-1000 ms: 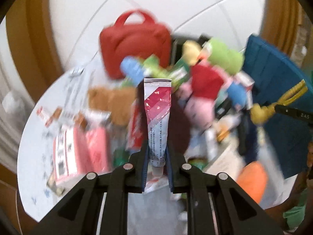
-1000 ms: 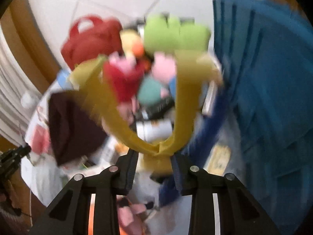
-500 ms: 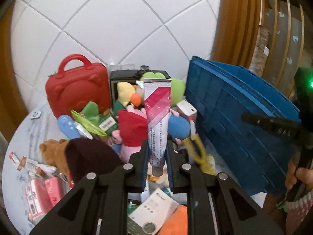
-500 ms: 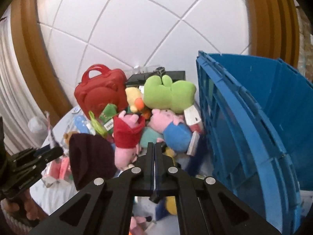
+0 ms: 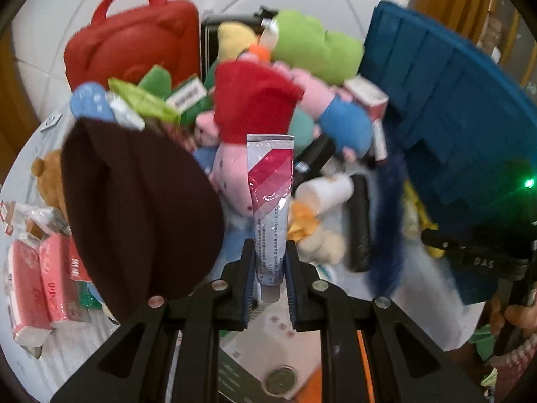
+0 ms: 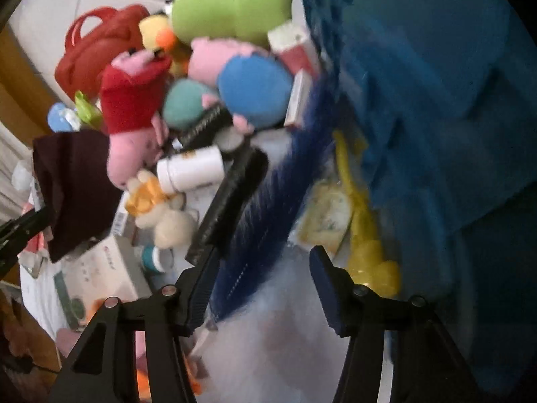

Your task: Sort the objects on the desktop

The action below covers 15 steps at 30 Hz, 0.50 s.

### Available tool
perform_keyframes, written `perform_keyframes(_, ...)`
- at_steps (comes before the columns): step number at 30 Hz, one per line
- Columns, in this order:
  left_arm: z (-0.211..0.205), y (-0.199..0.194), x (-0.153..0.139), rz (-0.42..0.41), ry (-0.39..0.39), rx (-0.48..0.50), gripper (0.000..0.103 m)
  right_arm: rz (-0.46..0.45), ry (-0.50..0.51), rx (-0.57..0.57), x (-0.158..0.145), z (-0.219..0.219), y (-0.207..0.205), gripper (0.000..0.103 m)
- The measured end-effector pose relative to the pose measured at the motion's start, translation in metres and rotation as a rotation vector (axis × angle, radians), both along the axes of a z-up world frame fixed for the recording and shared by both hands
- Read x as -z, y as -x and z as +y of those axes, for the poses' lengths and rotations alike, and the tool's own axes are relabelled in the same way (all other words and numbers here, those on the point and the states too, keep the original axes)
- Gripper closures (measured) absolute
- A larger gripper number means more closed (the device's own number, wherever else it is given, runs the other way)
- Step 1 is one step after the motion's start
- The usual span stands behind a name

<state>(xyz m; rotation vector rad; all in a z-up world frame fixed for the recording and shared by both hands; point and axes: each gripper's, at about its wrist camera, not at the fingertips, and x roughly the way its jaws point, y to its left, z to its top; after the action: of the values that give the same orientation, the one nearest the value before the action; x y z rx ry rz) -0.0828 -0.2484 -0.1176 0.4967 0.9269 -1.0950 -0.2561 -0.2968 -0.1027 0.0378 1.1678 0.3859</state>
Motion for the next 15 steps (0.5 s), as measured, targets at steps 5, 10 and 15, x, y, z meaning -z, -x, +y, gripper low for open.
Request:
perform_keyframes(5, -0.004, -0.013, 0.019, 0.011, -0.041, -0.008, 0.087, 0.008, -0.076, -0.084, 0.008, 0.033, -0.002, 0.051)
perform_keyframes(10, -0.007, -0.024, 0.025, 0.017, -0.048, -0.005, 0.087, 0.030, -0.098, -0.229, 0.015, 0.088, -0.012, 0.051)
perform_keyframes(15, -0.006, -0.030, 0.027, 0.018, -0.052, -0.005, 0.087, 0.113, -0.018, -0.283, 0.053, 0.132, -0.026, 0.043)
